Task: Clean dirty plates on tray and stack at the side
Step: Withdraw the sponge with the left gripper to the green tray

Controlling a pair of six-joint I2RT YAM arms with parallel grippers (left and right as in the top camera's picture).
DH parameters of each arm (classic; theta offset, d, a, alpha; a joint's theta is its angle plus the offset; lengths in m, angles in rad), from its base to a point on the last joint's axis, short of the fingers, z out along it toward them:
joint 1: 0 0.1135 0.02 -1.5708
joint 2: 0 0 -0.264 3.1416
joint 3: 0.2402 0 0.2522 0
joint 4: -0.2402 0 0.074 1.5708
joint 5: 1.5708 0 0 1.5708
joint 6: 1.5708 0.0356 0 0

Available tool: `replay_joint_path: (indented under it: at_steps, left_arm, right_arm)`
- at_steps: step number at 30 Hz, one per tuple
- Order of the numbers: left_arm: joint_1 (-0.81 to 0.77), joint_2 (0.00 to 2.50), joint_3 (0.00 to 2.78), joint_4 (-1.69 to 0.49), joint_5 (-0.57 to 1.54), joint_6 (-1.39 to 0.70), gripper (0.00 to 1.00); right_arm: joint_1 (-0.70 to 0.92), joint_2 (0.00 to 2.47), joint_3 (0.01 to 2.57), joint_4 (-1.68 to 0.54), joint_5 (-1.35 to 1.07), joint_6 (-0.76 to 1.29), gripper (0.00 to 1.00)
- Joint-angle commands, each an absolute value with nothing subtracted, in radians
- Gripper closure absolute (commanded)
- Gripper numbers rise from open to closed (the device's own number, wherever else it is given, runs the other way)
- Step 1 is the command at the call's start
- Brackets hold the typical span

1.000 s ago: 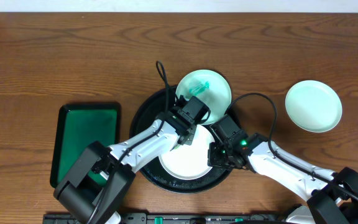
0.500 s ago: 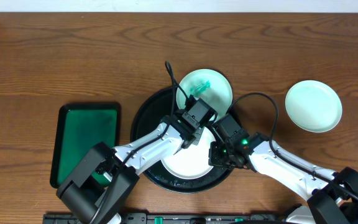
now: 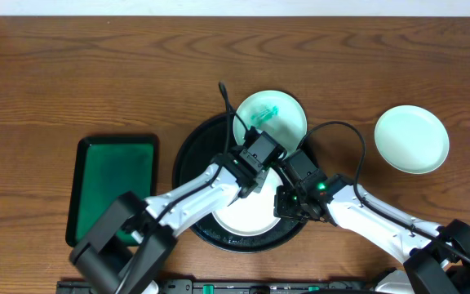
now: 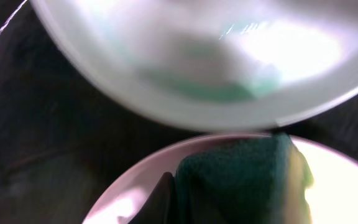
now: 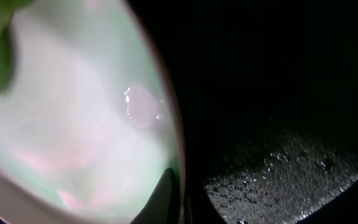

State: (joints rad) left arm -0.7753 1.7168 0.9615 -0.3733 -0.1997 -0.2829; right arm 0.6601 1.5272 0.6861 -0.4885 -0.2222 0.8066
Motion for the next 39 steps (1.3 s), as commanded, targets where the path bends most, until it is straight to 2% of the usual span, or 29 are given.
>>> replay_joint_path:
  at_steps: [1,10,14,20,23,30,39]
  left_arm:
    - [-0.774,1.607,0.968,-0.447,-0.310,-0.309,0.93]
    - [-0.771,1.332,0.968,-0.634,-0.449,-0.337,0.93]
    - [-0.725,1.267,0.968,-0.765,-0.574,-0.478,0.92]
    - [-0.575,1.251,0.968,-1.046,-0.558,-0.728,0.93]
    - [-0.519,1.251,0.968,-1.141,-0.546,-0.769,0.93]
    - [-0.446,1.251,0.968,-1.188,-0.360,-0.799,0.93]
    - [-0.403,1.253,0.968,-1.189,-0.351,-0.799,0.93]
  right_arm:
    - [0.652,1.549,0.656,-0.512,-0.189,0.769,0.99]
    - [0.653,1.549,0.656,-0.499,-0.189,0.768,0.99]
    - [0.653,1.549,0.656,-0.463,-0.189,0.769,0.99]
    - [0.652,1.549,0.656,-0.366,-0.170,0.837,0.98]
    - [0.653,1.549,0.656,-0.304,-0.162,0.867,0.99]
    - [0.668,1.546,0.657,-0.176,-0.223,0.761,0.98]
    - [0.715,1.441,0.660,-0.169,-0.217,0.558,0.98]
